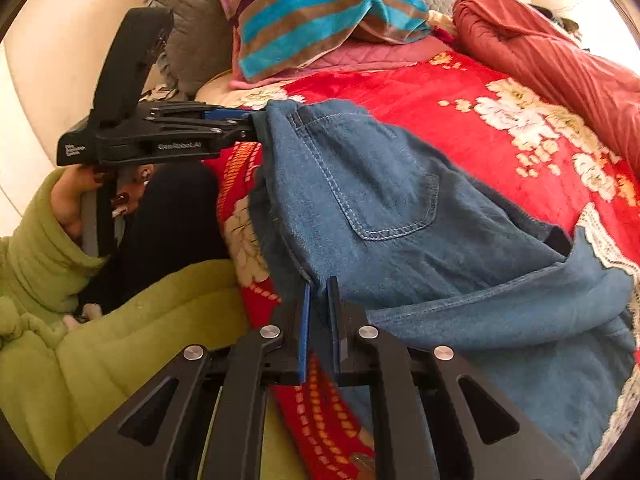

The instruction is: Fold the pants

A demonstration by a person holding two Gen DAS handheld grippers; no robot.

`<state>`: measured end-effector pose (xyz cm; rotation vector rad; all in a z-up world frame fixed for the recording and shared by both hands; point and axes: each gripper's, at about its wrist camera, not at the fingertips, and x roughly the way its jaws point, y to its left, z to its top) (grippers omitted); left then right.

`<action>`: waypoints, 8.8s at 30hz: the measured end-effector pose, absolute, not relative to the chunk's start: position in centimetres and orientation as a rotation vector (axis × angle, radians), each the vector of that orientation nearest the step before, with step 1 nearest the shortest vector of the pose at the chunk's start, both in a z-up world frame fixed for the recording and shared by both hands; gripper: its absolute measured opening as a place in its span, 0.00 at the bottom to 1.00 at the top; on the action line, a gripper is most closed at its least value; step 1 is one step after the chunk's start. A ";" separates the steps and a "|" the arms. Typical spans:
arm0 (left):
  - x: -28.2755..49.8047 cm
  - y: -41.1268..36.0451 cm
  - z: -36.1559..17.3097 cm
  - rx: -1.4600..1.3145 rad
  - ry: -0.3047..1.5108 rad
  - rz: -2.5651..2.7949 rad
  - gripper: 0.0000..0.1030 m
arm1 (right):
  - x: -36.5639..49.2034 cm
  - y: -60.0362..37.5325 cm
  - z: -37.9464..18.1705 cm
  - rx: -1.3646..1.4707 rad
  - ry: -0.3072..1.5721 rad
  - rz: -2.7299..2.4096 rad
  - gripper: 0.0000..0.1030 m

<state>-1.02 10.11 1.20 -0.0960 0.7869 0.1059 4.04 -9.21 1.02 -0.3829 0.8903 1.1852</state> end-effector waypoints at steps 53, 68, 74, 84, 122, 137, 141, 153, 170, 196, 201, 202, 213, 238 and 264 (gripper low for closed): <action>-1.8 5.4 1.0 -0.147 0.832 0.041 0.44 | 9.1 -14.0 2.7 -0.125 0.958 0.982 0.54; -0.1 -0.3 2.5 -0.150 0.863 -0.120 0.51 | 17.3 -19.8 4.4 -0.057 0.890 0.691 0.59; 2.4 -3.5 1.0 -0.154 0.933 -0.231 0.51 | 23.1 -17.1 3.0 -0.088 0.951 0.640 0.59; 7.1 -6.5 -2.0 -0.163 1.049 -0.349 0.51 | 30.5 -13.1 -2.0 -0.182 1.074 0.455 0.59; 4.7 -9.8 -0.4 0.181 0.898 -0.416 0.00 | 9.8 -39.0 4.8 0.307 0.971 0.260 0.09; 3.7 -10.6 -2.5 0.250 0.956 -0.375 0.02 | 6.8 -40.9 -1.0 0.413 1.055 0.221 0.09; 3.4 -11.1 -2.9 0.275 0.966 -0.376 0.03 | 6.8 -41.2 -1.5 0.400 1.073 0.215 0.09; 3.1 -11.2 -3.3 0.294 0.964 -0.389 0.04 | 6.4 -41.6 -1.6 0.400 1.082 0.192 0.09; 0.5 -7.6 -0.3 0.201 0.933 -0.338 0.65 | 6.4 -37.3 3.0 0.192 0.915 0.272 0.34; 2.5 2.5 2.3 0.025 0.861 0.100 0.88 | 8.2 -32.9 0.7 0.093 0.977 0.452 0.35; 5.1 0.5 4.6 0.012 0.831 0.021 0.89 | 9.9 -32.0 1.1 0.076 0.954 0.481 0.49; 6.3 -0.1 4.8 0.003 0.840 -0.010 0.89 | 10.2 -31.9 1.2 0.078 0.950 0.488 0.49; 17.9 -5.0 1.1 0.045 0.969 -0.136 0.89 | 12.0 -33.6 -2.6 0.144 1.010 0.494 0.51; 21.5 -5.0 -4.0 -0.110 1.025 -0.188 0.08 | 17.1 -38.2 1.1 0.133 0.914 0.353 0.51; 21.9 -6.4 -3.7 -0.022 0.984 -0.142 0.07 | 24.9 -39.1 -2.0 0.144 0.965 0.392 0.20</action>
